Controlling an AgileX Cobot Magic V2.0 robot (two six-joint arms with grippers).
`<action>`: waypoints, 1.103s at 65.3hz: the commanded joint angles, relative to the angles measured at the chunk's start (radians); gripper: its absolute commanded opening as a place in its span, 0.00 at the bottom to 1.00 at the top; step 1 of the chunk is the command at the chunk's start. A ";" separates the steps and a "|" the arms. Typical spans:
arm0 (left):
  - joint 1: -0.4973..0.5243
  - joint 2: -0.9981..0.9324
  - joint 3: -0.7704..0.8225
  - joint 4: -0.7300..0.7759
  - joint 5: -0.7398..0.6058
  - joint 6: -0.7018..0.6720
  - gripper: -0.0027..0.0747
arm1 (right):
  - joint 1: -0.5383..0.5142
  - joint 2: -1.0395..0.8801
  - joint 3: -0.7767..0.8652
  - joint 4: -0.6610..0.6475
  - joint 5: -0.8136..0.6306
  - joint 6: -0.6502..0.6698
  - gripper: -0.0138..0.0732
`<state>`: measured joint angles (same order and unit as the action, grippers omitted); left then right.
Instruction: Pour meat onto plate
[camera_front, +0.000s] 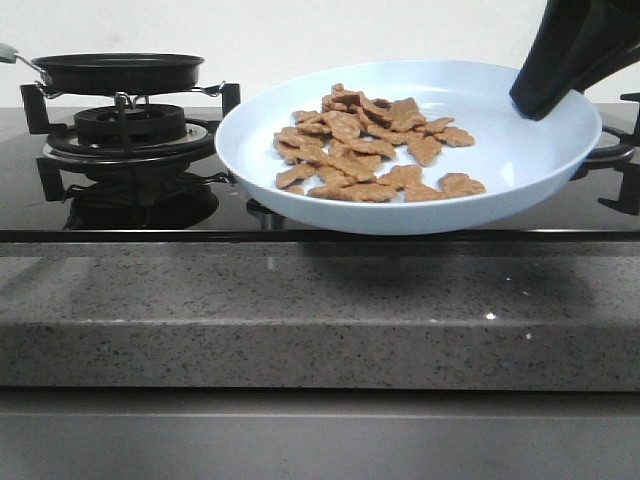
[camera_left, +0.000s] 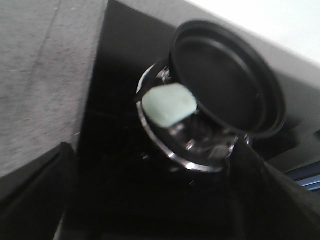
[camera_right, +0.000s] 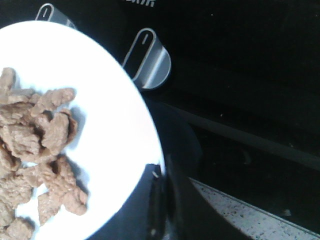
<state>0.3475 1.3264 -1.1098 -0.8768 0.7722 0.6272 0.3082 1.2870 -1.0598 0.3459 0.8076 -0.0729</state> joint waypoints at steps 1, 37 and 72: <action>-0.027 -0.114 -0.031 0.154 -0.005 -0.101 0.81 | 0.003 -0.033 -0.027 0.025 -0.043 -0.007 0.08; -0.398 -0.620 0.205 0.695 -0.032 -0.439 0.81 | 0.003 -0.033 -0.027 0.025 -0.043 -0.007 0.08; -0.398 -0.635 0.241 0.666 -0.030 -0.439 0.81 | 0.003 -0.033 -0.027 0.025 -0.043 -0.007 0.08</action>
<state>-0.0417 0.6919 -0.8440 -0.1916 0.8121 0.1980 0.3082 1.2870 -1.0598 0.3459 0.8076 -0.0729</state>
